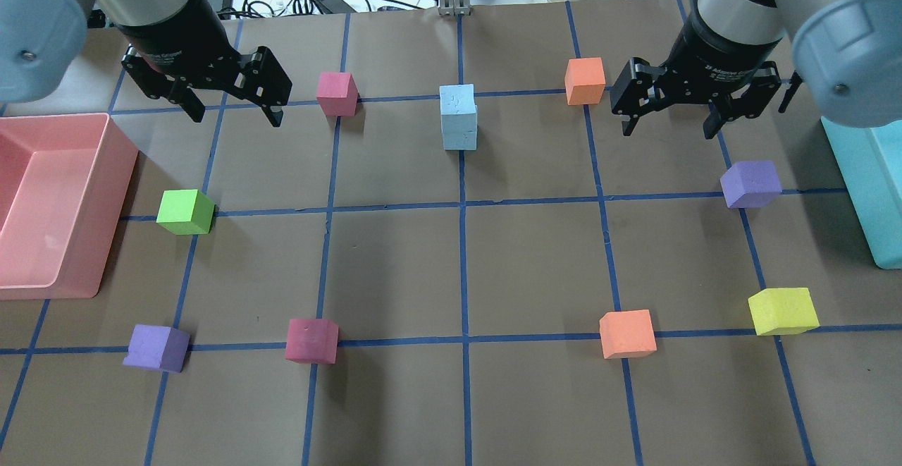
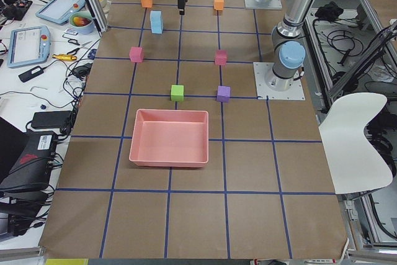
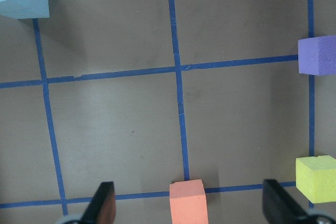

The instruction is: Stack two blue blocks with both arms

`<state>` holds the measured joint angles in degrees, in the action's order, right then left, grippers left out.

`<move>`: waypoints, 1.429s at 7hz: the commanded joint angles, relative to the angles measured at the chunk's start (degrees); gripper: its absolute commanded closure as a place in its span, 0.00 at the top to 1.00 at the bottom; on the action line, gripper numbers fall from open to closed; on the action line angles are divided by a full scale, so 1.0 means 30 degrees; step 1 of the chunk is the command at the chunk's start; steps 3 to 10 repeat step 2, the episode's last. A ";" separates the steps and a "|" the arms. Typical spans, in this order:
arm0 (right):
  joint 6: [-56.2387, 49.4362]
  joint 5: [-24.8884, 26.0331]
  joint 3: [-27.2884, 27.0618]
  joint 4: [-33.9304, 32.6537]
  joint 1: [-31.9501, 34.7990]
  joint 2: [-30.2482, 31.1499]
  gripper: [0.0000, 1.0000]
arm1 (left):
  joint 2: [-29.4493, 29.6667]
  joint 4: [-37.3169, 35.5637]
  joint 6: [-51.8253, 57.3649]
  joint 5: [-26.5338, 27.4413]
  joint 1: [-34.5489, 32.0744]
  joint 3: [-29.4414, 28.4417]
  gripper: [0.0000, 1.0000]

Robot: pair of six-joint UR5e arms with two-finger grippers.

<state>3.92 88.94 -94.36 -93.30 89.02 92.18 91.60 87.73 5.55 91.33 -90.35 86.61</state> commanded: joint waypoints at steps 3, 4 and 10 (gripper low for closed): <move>0.0012 0.0000 -0.0069 -0.0013 0.0005 0.0092 1.00 | -0.0124 -0.0738 -0.0034 -0.0063 -0.0001 0.0192 1.00; 0.0012 0.0000 -0.0069 -0.0013 0.0005 0.0092 1.00 | -0.0124 -0.0738 -0.0034 -0.0063 -0.0001 0.0192 1.00; 0.0012 0.0000 -0.0069 -0.0013 0.0005 0.0092 1.00 | -0.0124 -0.0738 -0.0034 -0.0063 -0.0001 0.0192 1.00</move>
